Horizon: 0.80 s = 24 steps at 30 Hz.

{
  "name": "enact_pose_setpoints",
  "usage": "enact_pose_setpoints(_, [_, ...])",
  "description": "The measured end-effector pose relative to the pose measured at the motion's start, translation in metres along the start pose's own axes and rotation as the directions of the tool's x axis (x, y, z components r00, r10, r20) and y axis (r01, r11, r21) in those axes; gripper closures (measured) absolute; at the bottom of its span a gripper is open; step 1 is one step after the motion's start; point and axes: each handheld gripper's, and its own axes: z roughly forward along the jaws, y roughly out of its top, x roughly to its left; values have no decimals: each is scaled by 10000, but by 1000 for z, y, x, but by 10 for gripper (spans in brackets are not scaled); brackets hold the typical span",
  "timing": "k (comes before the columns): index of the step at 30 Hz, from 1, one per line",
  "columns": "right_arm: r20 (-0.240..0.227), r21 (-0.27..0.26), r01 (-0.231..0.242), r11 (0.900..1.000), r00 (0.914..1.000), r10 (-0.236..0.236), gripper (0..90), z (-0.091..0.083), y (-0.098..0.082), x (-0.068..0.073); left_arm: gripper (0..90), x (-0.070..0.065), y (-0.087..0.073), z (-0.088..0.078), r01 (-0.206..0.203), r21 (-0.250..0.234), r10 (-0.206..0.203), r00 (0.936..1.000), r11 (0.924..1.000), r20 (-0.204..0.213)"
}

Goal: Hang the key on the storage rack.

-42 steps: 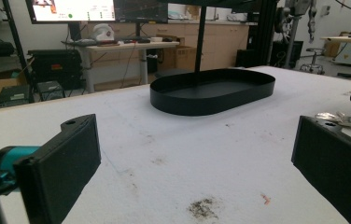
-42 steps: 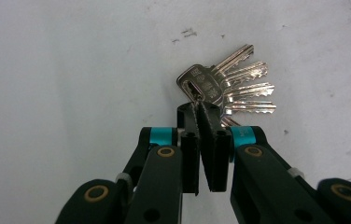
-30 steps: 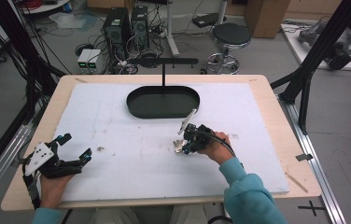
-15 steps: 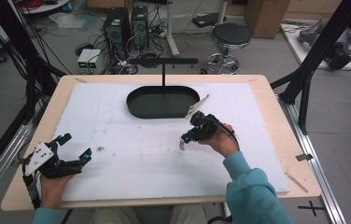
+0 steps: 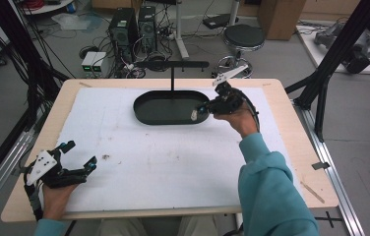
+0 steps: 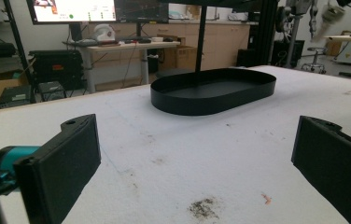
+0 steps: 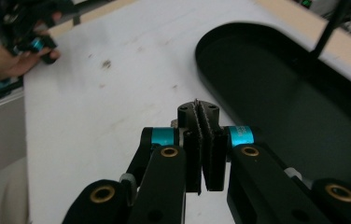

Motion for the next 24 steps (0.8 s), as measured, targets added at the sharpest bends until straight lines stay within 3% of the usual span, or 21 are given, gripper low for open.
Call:
enact_pose_setpoints(6, [457, -449, -84, 9990, 9989, 105, 889, -13, 19, -18, 18, 0, 0, 0, 1, -15, -1, 10000, 10000, 3])
enact_pose_setpoints(17, [1127, -709, -119, 9974, 9934, 199, 889, -25, 45, -45, 18, 0, 0, 0, -2, 6, 2, 10000, 10000, -14])
enact_pose_setpoints(24, [1500, -612, -38, 9981, 9886, 129, 890, -27, 59, -52, 17, 0, 0, 0, -10, 12, 10, 10000, 10000, -16])
